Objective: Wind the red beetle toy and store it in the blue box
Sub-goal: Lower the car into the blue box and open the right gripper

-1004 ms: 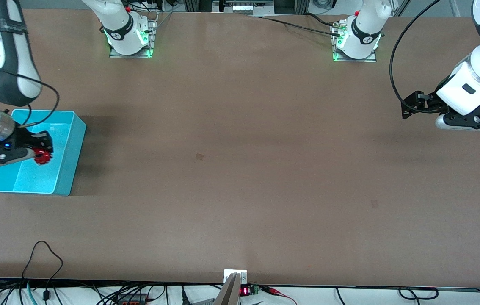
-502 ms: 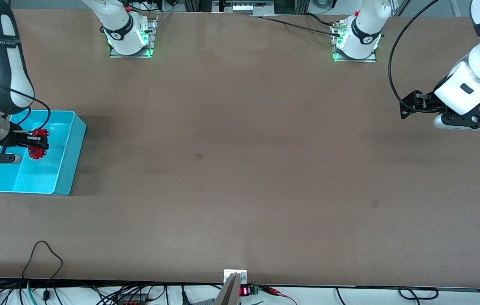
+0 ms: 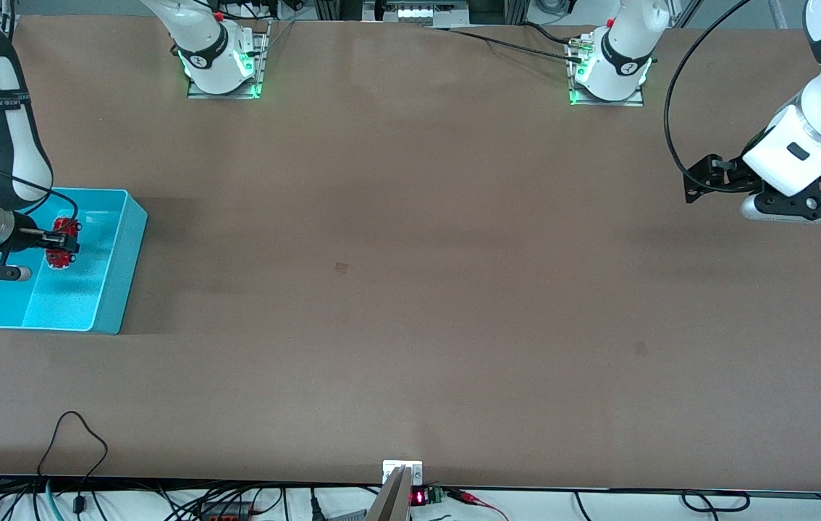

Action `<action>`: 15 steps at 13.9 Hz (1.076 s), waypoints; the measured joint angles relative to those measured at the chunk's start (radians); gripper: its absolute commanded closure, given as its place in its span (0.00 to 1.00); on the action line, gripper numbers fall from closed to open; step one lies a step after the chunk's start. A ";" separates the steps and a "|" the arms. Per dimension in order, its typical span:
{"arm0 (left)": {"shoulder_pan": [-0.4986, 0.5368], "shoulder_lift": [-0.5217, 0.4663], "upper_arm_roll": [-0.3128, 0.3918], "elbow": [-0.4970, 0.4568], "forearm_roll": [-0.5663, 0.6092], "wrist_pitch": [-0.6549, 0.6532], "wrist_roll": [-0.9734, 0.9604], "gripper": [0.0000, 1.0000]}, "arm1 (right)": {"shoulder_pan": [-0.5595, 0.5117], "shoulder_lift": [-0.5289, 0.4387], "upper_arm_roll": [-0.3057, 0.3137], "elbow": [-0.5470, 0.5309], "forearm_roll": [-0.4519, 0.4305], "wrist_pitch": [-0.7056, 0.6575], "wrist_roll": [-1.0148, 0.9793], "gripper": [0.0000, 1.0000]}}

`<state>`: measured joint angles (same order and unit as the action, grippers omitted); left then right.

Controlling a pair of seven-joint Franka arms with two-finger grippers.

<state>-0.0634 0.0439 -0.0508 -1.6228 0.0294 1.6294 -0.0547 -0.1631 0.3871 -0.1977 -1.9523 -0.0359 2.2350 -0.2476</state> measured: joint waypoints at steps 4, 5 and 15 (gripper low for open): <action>0.000 0.000 0.000 0.000 0.000 -0.001 0.000 0.00 | -0.010 0.057 0.000 0.000 0.000 0.052 0.000 1.00; 0.000 0.000 0.000 0.000 0.000 -0.001 0.000 0.00 | -0.012 0.068 0.000 0.000 0.000 0.057 0.000 1.00; -0.006 -0.009 -0.006 0.014 0.000 -0.008 0.003 0.00 | -0.035 0.123 0.000 0.003 0.000 0.094 -0.004 0.93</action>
<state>-0.0693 0.0348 -0.0571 -1.6085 0.0294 1.6214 -0.0515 -0.1981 0.5100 -0.1978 -1.9498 -0.0359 2.3294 -0.2521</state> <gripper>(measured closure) 0.000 0.515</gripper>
